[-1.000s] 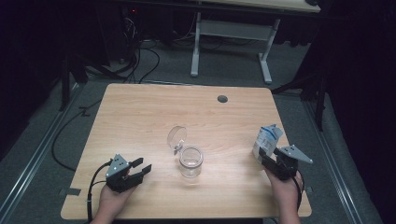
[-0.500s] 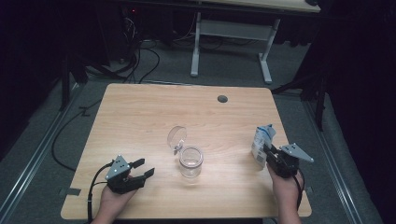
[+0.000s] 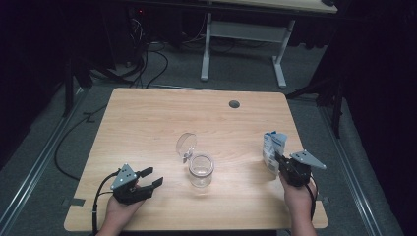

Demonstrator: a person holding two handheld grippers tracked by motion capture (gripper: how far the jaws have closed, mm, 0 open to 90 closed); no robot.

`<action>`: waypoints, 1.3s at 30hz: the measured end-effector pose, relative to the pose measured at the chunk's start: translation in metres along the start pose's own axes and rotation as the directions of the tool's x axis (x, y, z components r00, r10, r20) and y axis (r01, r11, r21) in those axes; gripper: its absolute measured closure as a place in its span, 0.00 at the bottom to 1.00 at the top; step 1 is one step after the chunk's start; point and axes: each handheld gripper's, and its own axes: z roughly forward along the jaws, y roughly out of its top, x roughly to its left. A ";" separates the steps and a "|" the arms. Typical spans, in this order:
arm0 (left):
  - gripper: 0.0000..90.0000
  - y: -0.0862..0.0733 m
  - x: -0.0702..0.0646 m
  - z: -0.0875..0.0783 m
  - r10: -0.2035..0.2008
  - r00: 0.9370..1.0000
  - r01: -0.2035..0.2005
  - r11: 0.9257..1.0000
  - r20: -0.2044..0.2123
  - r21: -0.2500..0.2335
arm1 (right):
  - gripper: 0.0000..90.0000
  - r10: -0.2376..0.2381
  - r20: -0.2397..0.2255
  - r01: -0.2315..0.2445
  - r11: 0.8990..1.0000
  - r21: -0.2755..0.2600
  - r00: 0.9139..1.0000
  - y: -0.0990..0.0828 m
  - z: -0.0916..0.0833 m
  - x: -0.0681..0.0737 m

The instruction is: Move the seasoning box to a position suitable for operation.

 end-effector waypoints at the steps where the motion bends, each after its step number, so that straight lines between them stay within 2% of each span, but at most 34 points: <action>1: 0.46 0.001 0.000 -0.001 0.001 1.000 0.000 1.000 0.008 -0.004 | 1.00 -0.002 -0.006 0.002 1.000 0.002 1.000 0.002 -0.001 0.001; 13: 0.45 0.001 0.000 -0.002 -0.012 1.000 0.013 1.000 0.023 -0.015 | 1.00 0.017 -0.084 -0.015 1.000 0.025 0.996 0.008 -0.005 0.014; 17: 0.45 0.000 -0.001 -0.002 -0.013 1.000 0.014 1.000 0.028 -0.016 | 1.00 0.030 -0.129 -0.026 0.999 0.037 0.991 0.013 -0.009 0.023; 22: 0.45 0.000 -0.002 -0.002 -0.016 0.999 0.017 1.000 0.033 -0.016 | 1.00 0.026 -0.160 -0.018 0.999 0.050 0.987 0.016 -0.010 0.029; 27: 0.45 0.001 -0.002 -0.003 -0.015 0.999 0.015 1.000 0.042 -0.019 | 1.00 -0.002 -0.170 0.017 0.996 0.085 0.985 0.017 -0.010 0.038; 31: 0.45 0.001 -0.002 -0.003 -0.019 0.999 0.020 1.000 0.049 -0.018 | 1.00 -0.041 -0.185 0.063 0.992 0.112 0.982 0.022 -0.009 0.047; 34: 0.45 0.000 -0.003 -0.003 -0.019 0.998 0.020 1.000 0.052 -0.017 | 1.00 -0.043 -0.190 0.068 0.990 0.125 0.981 0.025 -0.009 0.048; 39: 0.45 -0.001 -0.005 -0.003 -0.015 0.998 0.015 1.000 0.065 -0.011 | 1.00 -0.069 -0.205 0.105 0.979 0.175 0.976 0.033 -0.008 0.055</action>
